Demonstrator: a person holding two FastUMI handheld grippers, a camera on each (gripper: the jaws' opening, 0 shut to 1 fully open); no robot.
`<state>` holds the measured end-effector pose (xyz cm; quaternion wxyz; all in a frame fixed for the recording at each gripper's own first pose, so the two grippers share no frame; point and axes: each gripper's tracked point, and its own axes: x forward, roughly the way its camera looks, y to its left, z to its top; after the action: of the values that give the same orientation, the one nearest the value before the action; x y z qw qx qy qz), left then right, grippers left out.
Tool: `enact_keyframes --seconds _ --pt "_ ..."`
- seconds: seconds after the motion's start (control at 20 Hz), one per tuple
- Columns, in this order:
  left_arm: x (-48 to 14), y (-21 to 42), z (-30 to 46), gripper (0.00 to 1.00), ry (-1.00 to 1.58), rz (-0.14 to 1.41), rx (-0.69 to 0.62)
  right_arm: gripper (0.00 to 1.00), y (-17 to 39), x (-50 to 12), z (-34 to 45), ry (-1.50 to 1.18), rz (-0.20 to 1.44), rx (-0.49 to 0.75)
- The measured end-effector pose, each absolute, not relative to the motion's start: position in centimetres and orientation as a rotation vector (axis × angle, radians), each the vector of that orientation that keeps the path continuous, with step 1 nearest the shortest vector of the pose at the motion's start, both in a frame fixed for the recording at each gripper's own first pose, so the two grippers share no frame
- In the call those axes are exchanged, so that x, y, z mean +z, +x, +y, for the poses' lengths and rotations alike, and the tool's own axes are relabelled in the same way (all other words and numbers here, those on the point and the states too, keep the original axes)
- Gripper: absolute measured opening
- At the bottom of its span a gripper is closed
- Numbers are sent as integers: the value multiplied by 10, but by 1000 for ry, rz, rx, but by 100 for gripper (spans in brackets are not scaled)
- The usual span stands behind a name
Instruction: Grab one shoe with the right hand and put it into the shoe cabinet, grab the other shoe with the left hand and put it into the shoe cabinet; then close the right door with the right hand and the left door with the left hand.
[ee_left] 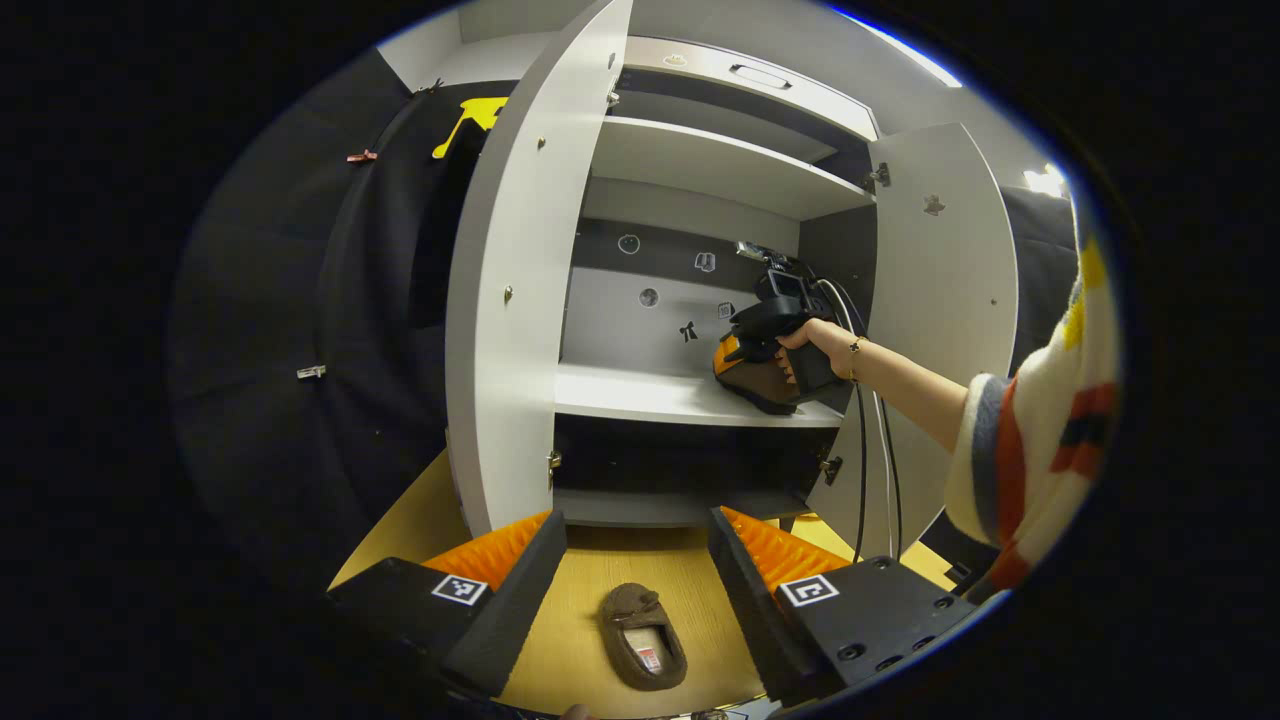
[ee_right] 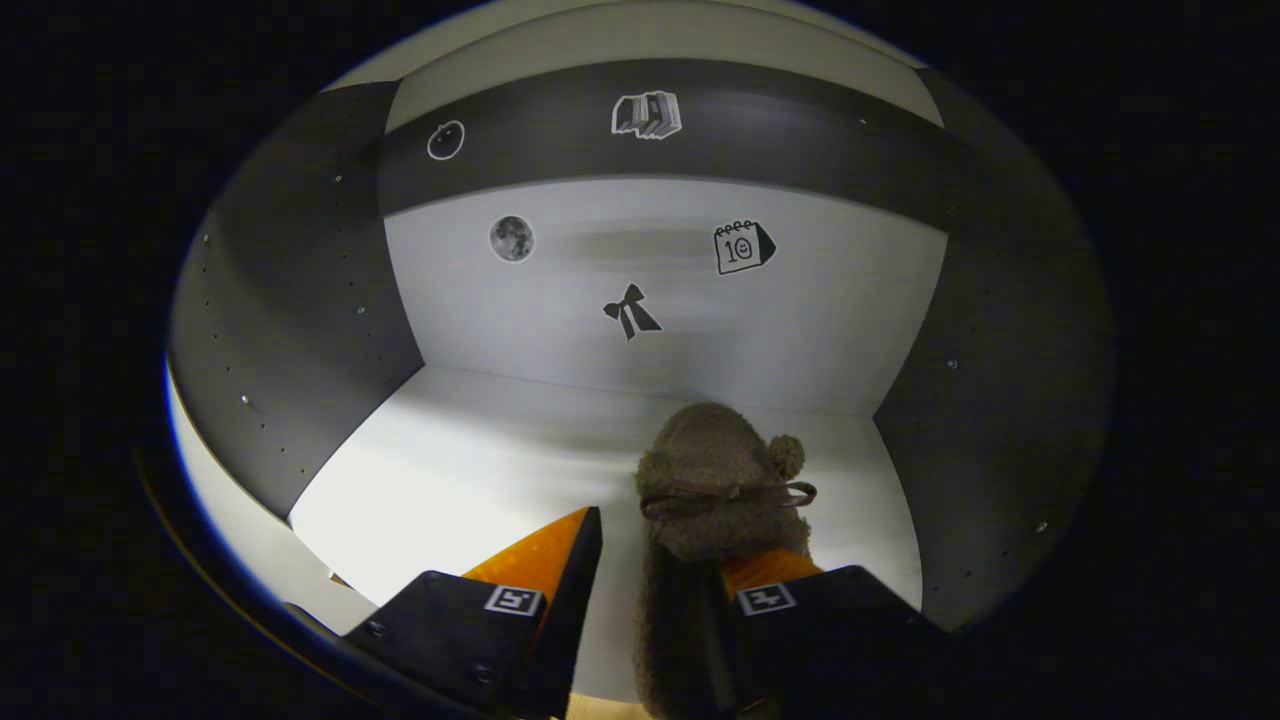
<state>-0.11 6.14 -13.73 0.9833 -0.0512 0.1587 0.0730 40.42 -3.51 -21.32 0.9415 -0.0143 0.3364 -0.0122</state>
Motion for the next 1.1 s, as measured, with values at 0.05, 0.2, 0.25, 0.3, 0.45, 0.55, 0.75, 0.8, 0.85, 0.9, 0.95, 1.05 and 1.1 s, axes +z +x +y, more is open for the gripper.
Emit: enact_keyframes --seconds 0.05,0.2,0.25,0.3,0.45,0.55,0.75,0.8,0.85,0.9,0.95,1.05,1.1 --pt "-138 0 61 90 -104 320 142 66 397 -207 -34 -23 674 -22" --pt "-145 0 54 91 -145 332 98 96 369 -174 -33 -6 590 -5" --pt "-149 1 54 90 -165 334 91 99 361 -159 -32 -1 549 0" --pt "-153 0 53 90 -182 335 87 99 350 -140 -31 3 499 7" --pt "-164 -4 55 89 -194 339 89 99 309 -86 -23 21 345 34" --pt "-172 -10 50 87 -185 342 61 99 273 -64 -20 22 266 38" --pt "-200 -18 49 87 -168 396 39 99 199 -56 -14 -70 187 25" --pt "-210 -18 50 88 -174 406 37 99 183 -56 -6 -79 178 39" --pt "-218 -17 49 88 -187 416 27 99 167 -58 2 -79 173 52" --pt "-231 -17 46 88 -205 426 12 99 151 -61 8 -74 166 61" --pt "-245 -17 44 88 -225 448 -1 98 139 -64 11 -72 163 61" --pt "-279 -18 41 88 -247 507 -16 98 113 -60 18 -78 156 55" --pt "-299 -16 42 88 -246 538 -17 98 104 -59 21 -82 150 58"
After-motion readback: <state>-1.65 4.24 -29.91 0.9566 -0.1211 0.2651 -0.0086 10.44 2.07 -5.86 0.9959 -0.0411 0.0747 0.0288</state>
